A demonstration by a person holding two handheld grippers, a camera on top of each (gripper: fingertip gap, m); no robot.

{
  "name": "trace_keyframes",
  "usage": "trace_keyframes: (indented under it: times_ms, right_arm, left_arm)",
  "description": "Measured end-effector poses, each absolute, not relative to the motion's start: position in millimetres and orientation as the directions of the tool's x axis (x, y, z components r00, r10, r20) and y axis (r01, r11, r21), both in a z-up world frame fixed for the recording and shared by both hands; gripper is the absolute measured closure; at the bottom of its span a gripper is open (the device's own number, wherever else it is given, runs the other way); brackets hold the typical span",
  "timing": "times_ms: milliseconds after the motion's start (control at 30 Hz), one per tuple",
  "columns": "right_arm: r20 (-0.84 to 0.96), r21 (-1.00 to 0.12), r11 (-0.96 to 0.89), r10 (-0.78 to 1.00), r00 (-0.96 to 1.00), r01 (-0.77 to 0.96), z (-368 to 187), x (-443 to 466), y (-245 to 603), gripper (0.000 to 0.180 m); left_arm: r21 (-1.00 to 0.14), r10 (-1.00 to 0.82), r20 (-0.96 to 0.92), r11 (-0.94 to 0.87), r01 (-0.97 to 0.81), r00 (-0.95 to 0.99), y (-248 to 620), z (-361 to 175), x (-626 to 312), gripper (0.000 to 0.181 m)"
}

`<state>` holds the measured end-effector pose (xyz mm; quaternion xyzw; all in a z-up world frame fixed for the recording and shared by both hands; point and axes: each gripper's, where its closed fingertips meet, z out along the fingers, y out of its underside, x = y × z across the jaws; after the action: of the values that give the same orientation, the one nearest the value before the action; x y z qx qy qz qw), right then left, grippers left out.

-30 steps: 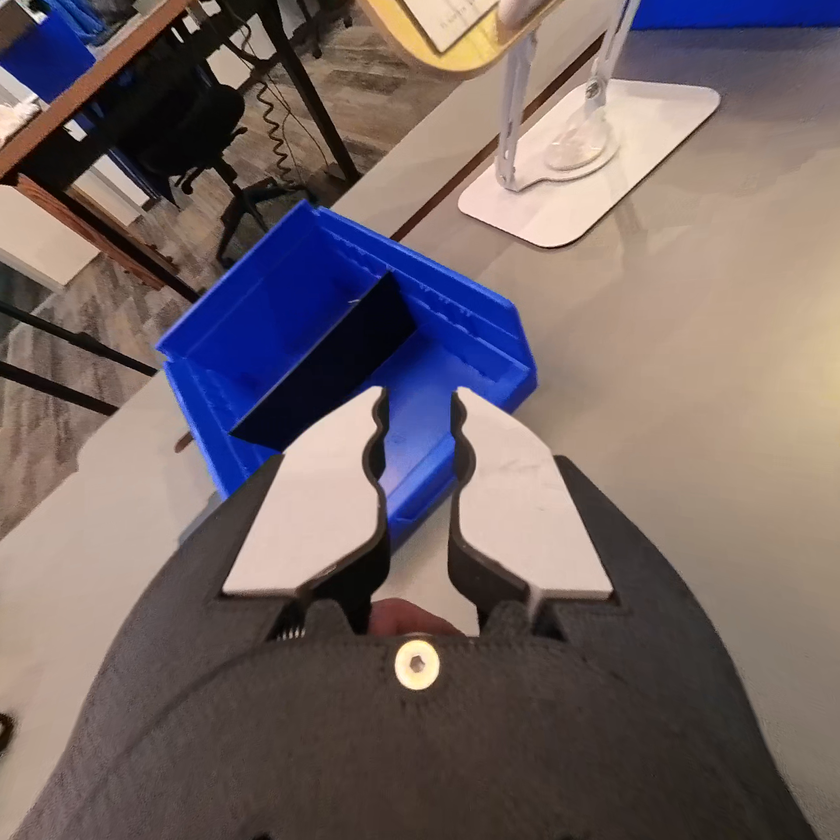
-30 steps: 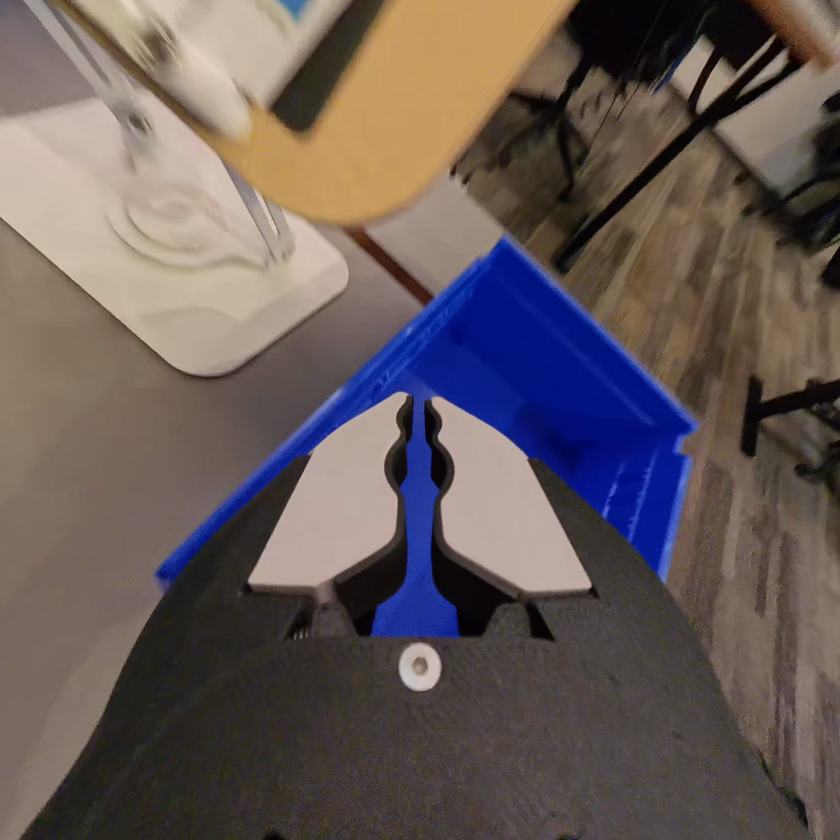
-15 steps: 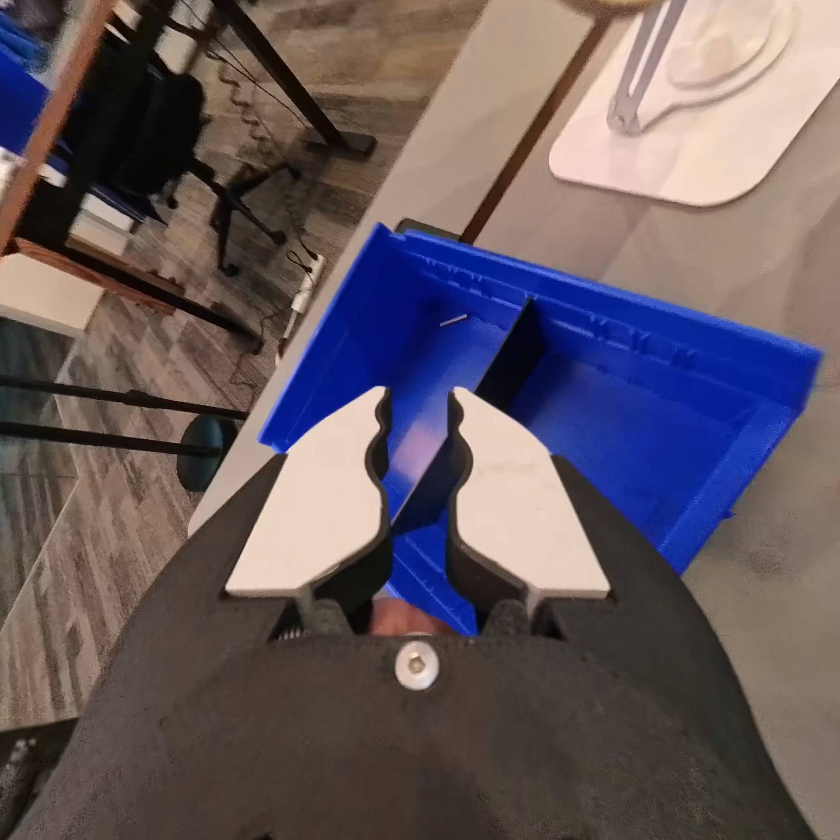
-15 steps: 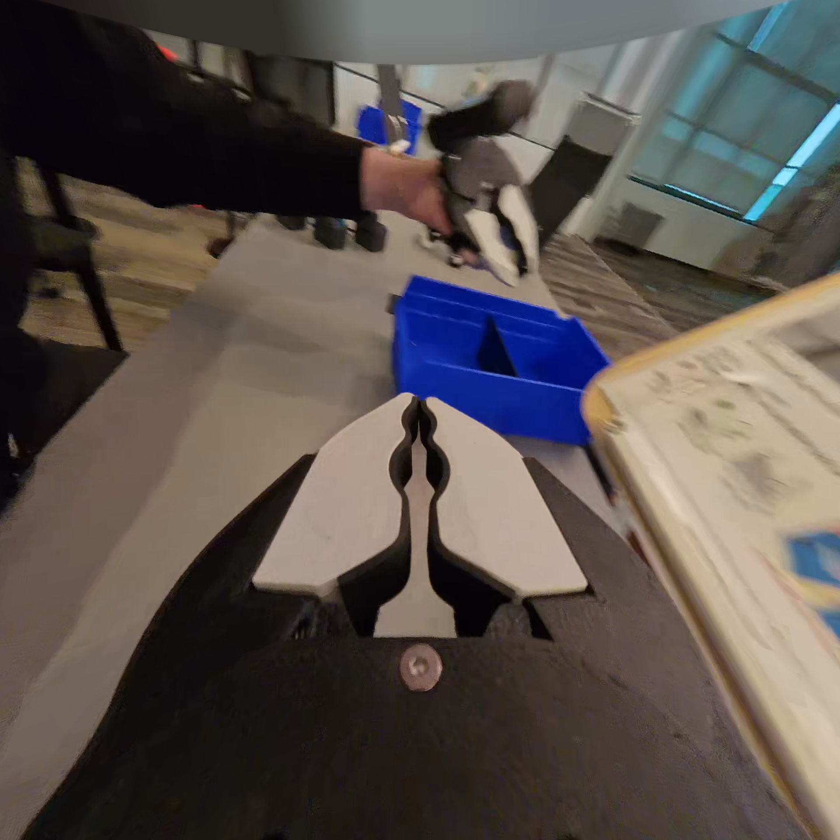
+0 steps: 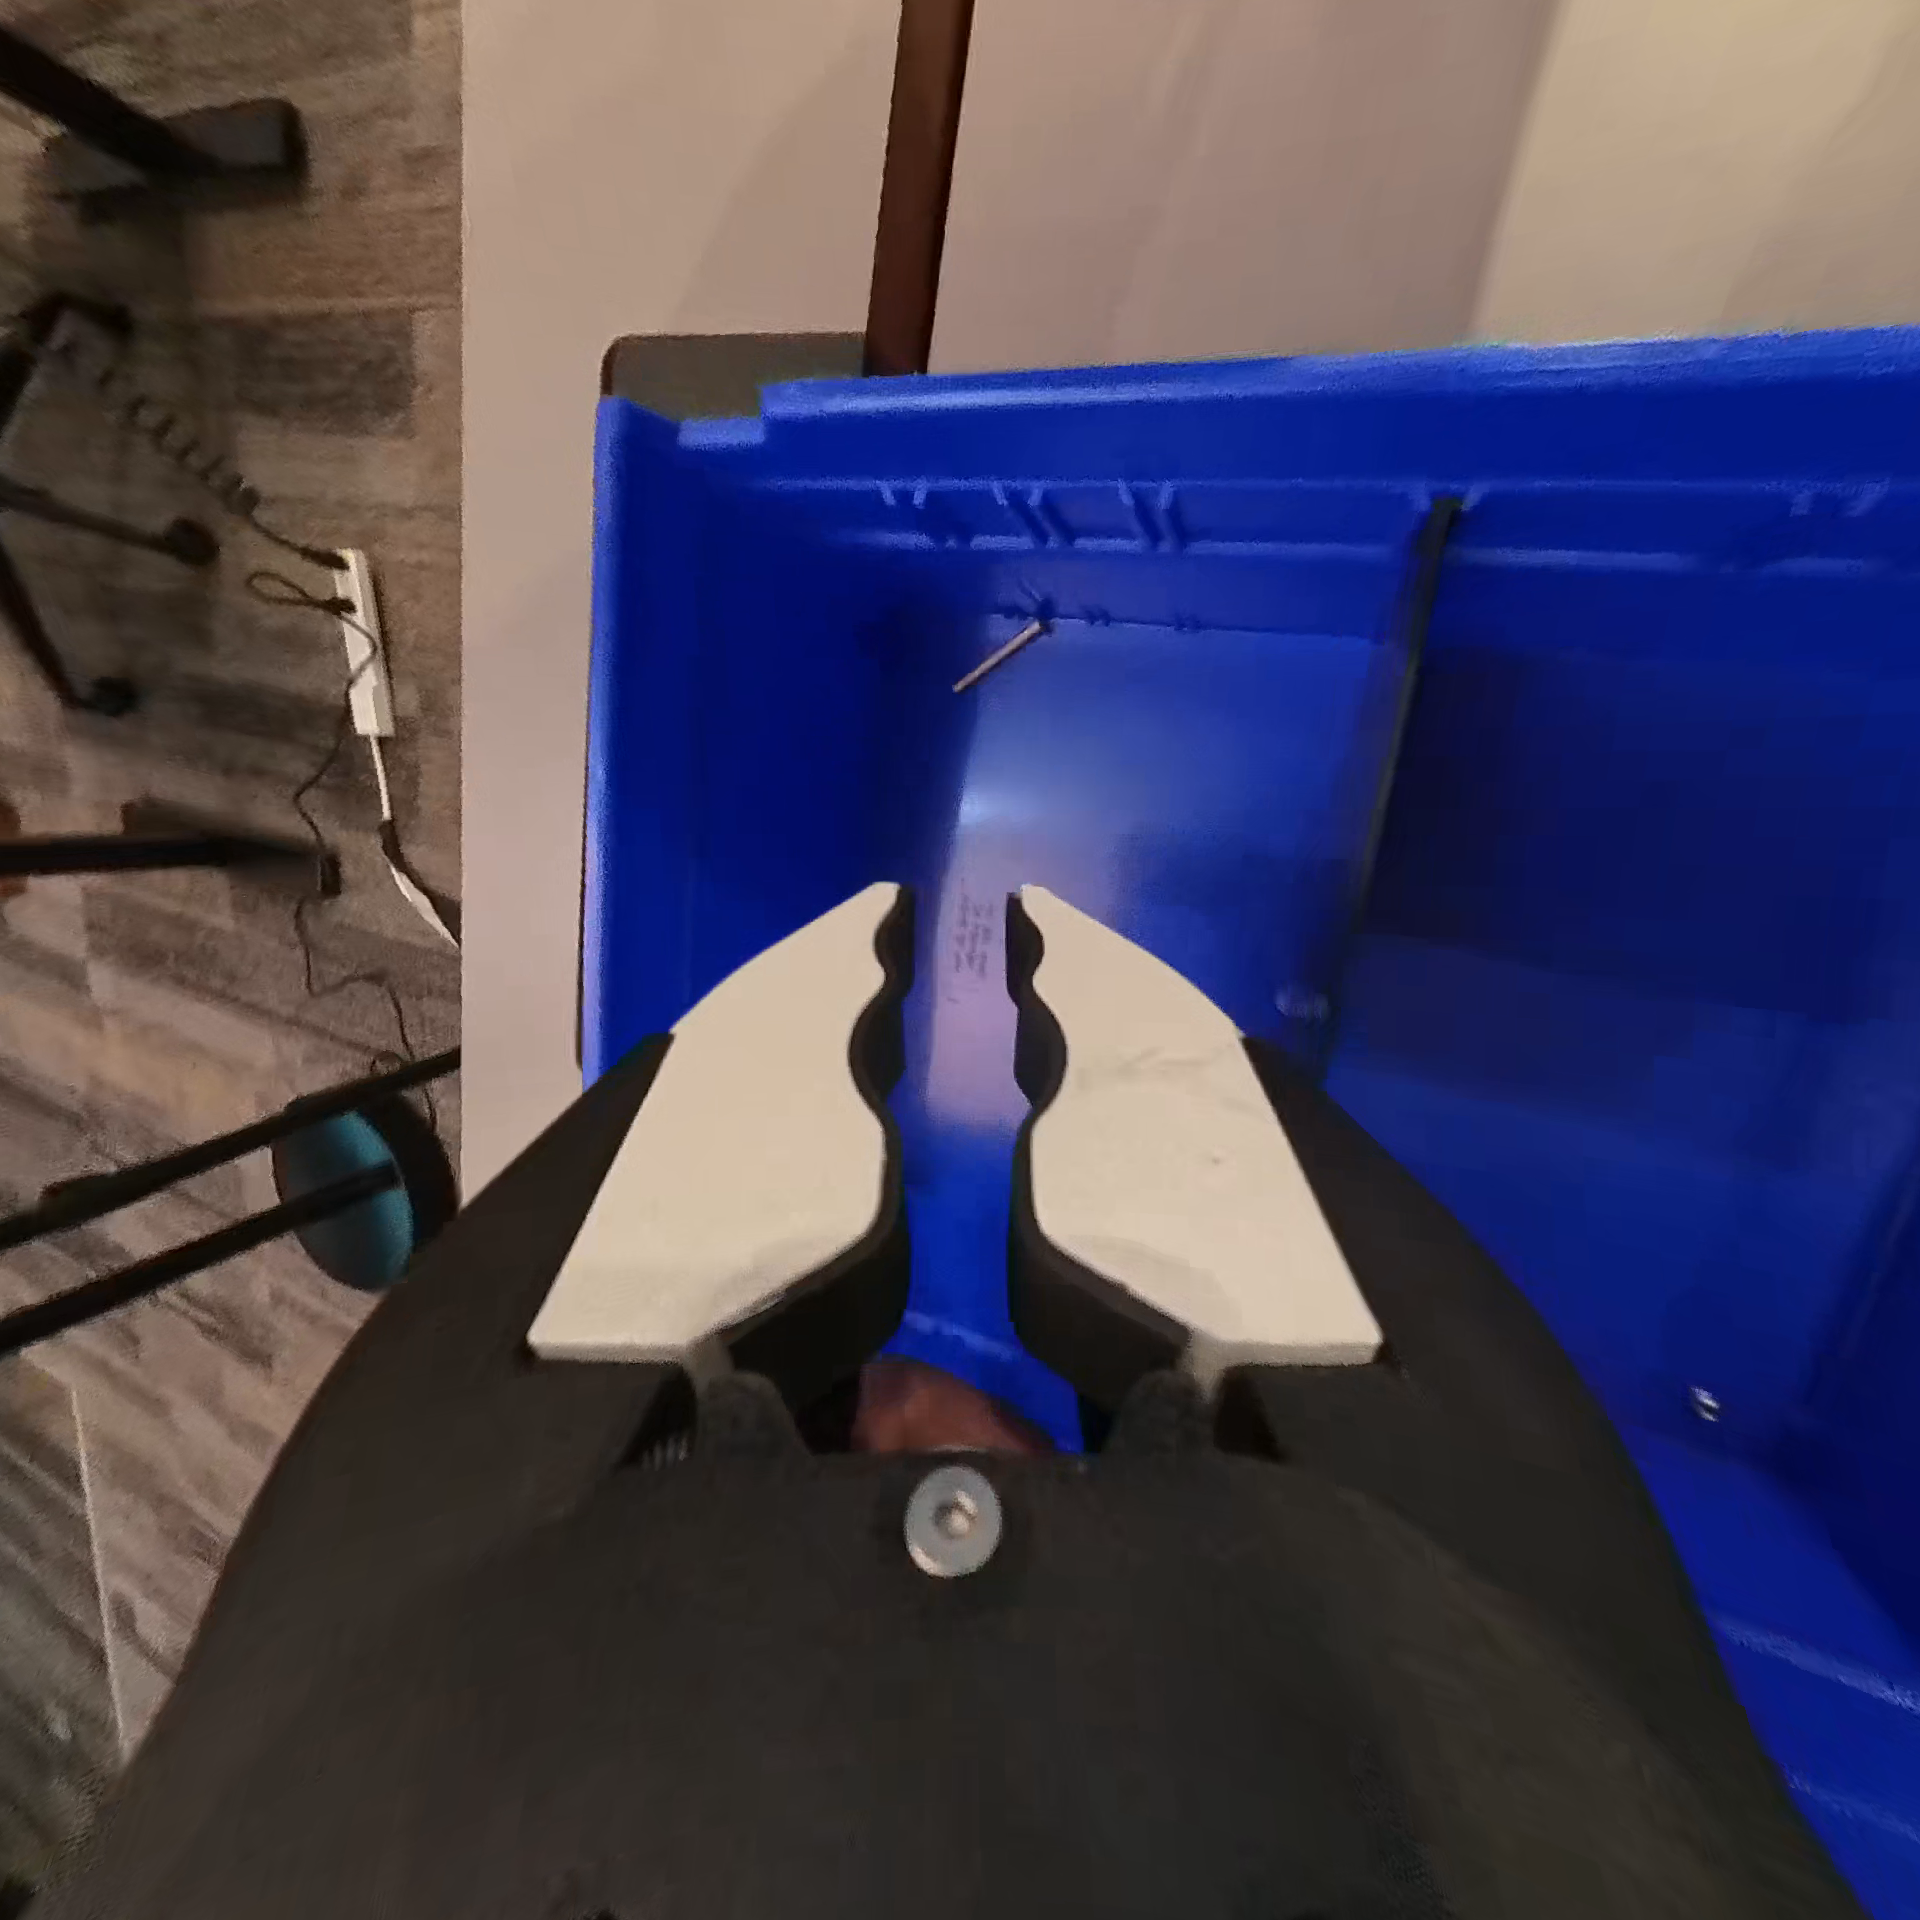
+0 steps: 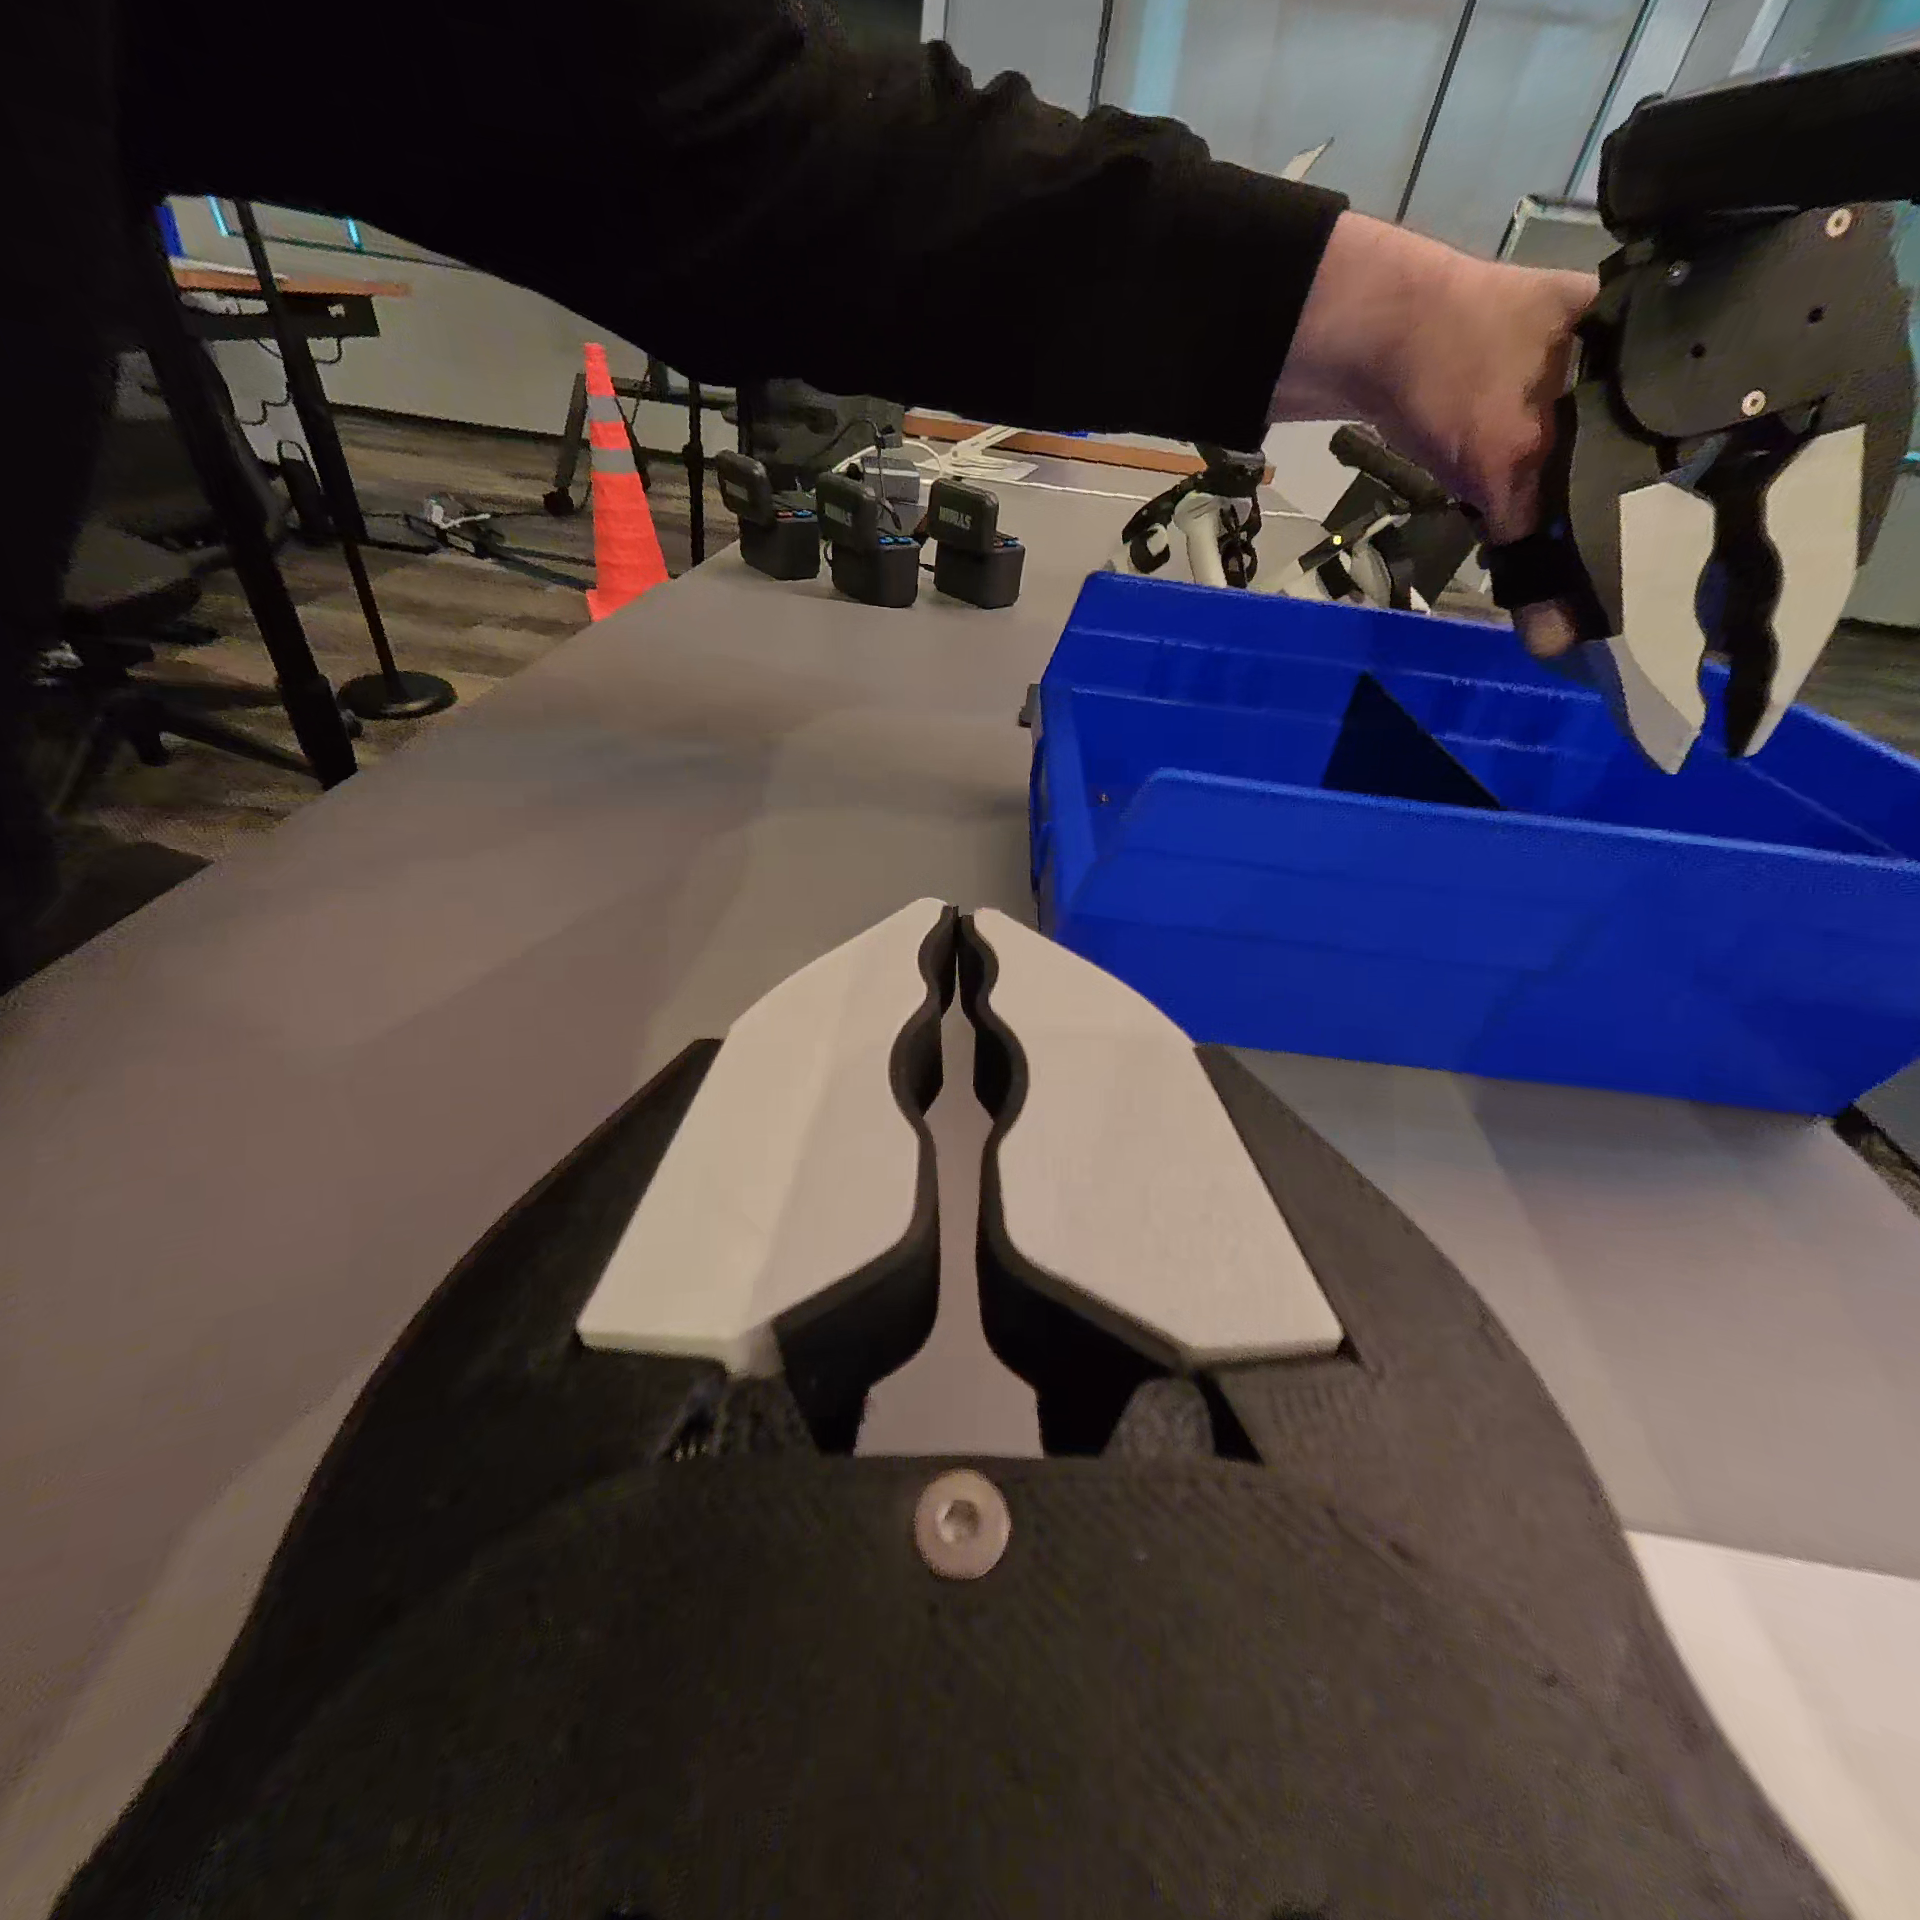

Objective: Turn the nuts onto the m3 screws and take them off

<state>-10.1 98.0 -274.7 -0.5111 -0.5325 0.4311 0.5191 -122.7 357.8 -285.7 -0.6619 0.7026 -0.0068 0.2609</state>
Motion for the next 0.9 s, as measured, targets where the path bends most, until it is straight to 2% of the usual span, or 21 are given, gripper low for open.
trace_keyframes:
  times_ms: [133,300,400,467,567,900]
  right_arm:
    - [0.062,-0.997,0.059,0.996,0.063,0.05,-272,-5,104,0.18]
    - [0.076,-0.996,0.073,0.995,0.062,0.045,-272,-3,102,0.18]
    - [0.067,-0.997,0.065,0.996,0.059,0.032,-270,0,102,0.18]
    - [0.06,-0.998,0.059,0.996,0.059,0.025,-269,2,102,0.18]
    - [0.06,-0.998,0.058,0.996,0.06,0.024,-269,3,101,0.18]
    - [0.056,-0.998,0.055,0.997,0.049,0.019,-269,4,99,0.18]
  left_arm:
    - [-0.395,-0.946,-0.314,0.208,-0.895,-0.081,362,-305,-98,0.159]
    - [-0.417,-0.959,-0.217,0.258,-0.872,-0.18,356,-330,-78,0.162]
    - [-0.334,-0.956,-0.219,0.264,-0.905,-0.198,366,-348,-79,0.154]
    - [-0.342,-0.954,-0.199,0.283,-0.896,-0.226,361,-352,-71,0.153]
    - [-0.27,-0.953,-0.183,0.285,-0.92,-0.242,368,-367,-76,0.15]
    - [-0.285,-0.962,-0.101,0.272,-0.919,-0.253,371,-376,-65,0.145]
